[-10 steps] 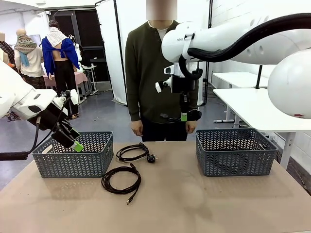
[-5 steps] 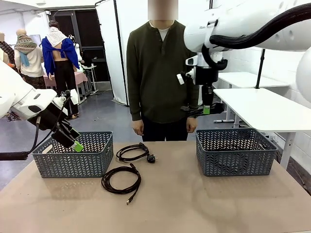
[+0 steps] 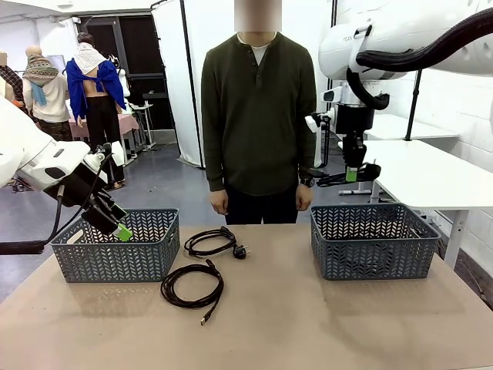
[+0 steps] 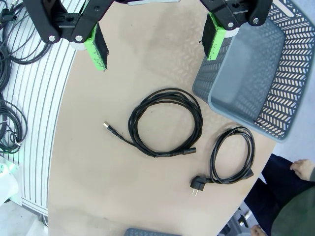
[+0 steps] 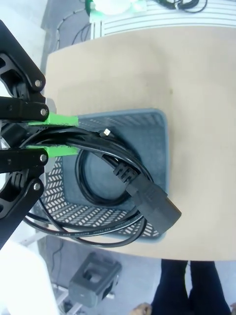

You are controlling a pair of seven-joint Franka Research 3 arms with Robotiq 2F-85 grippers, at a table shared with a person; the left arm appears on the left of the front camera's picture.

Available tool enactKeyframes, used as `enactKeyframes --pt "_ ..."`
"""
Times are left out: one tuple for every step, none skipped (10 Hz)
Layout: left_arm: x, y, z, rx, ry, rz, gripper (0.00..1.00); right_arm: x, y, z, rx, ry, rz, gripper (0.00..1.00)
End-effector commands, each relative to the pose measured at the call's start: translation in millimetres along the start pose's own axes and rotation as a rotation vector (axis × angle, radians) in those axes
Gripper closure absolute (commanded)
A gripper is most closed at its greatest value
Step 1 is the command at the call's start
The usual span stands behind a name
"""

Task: Organize the cables according to human instructions.
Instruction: Pick up a bundle of cables and place it in the basket indicated by the human.

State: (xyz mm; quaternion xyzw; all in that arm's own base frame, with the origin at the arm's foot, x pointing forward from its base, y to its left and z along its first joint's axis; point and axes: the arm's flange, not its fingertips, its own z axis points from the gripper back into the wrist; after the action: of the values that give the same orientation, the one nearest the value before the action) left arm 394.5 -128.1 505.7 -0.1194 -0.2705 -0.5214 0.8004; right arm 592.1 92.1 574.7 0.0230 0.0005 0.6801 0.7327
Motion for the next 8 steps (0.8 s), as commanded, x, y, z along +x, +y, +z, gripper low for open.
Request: enactKeyframes --pt "-2 4 0 -0.016 -0.017 -0.012 0.00 -18 6 -12 -0.028 -0.020 0.060 1.00" --pt "-2 4 0 -0.016 -0.017 -0.012 0.00 -26 4 -17 -0.034 -0.005 0.074 1.00" --pt "-2 4 0 -0.016 -0.017 -0.012 0.00 -32 3 -23 -0.024 -0.003 0.098 1.00" --pt "-2 4 0 -0.016 -0.017 -0.012 0.00 -37 4 -29 -0.014 -0.005 0.102 1.00" --pt "-2 4 0 -0.016 -0.017 -0.012 0.00 -40 6 -34 -0.024 -0.007 0.128 1.00" --pt "-2 4 0 -0.016 -0.017 -0.012 0.00 -43 6 -37 -0.039 -0.014 0.151 1.00" --pt "-2 4 0 -0.016 -0.017 -0.012 0.00 -44 6 -40 -0.051 -0.016 0.169 1.00" --pt "-2 4 0 -0.016 -0.017 -0.012 0.00 -44 3 -44 -0.061 -0.019 0.174 1.00"
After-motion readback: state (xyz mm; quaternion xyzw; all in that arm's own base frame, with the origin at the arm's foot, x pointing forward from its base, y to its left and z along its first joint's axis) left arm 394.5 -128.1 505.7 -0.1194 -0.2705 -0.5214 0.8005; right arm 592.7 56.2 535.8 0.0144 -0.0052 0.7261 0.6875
